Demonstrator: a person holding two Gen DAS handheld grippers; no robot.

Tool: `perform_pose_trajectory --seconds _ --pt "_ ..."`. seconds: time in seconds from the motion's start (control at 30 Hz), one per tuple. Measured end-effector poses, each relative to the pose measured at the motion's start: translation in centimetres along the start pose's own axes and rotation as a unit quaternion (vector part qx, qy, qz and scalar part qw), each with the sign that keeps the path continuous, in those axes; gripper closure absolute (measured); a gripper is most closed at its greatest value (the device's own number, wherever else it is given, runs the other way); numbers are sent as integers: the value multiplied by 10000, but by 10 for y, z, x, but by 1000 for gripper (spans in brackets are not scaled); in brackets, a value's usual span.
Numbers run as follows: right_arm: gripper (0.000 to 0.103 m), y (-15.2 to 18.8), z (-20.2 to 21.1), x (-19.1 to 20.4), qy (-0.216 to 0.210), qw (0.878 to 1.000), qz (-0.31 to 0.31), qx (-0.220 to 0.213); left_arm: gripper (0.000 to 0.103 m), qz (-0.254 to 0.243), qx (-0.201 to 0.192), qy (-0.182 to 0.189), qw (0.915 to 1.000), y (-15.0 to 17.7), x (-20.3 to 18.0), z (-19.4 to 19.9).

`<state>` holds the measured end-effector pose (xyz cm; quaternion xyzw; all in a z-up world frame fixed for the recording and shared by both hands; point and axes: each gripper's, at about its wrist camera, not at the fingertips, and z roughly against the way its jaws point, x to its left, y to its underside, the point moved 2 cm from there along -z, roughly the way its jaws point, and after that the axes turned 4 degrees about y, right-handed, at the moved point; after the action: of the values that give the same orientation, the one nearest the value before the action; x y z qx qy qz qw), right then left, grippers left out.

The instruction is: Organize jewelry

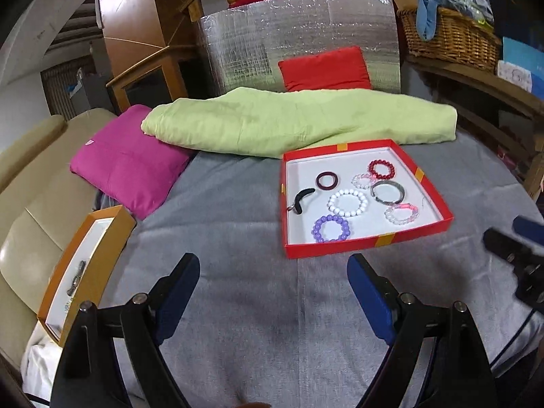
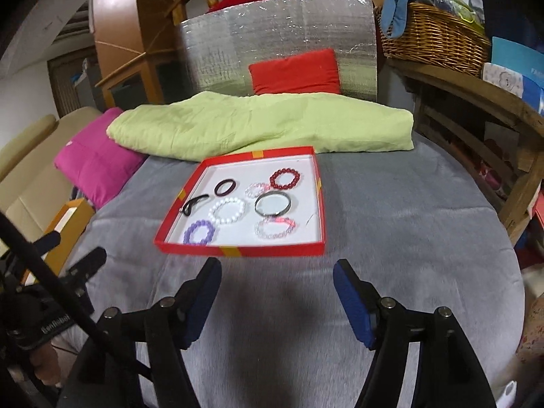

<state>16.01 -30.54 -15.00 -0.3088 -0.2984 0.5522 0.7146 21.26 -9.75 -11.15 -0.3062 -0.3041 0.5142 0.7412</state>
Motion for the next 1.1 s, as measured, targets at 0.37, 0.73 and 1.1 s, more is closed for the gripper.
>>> perform_pose_trajectory --seconds 0.37,0.73,1.1 --pt "31 1 -25 -1 113 9999 -25 25 14 -28 114 167 9998 3 -9 -24" --pt "31 1 -34 -7 170 9998 -78 28 14 98 170 94 9998 1 -5 -31" --pt "31 1 -32 -4 169 9999 -18 -28 14 88 189 90 9997 1 -7 -33"
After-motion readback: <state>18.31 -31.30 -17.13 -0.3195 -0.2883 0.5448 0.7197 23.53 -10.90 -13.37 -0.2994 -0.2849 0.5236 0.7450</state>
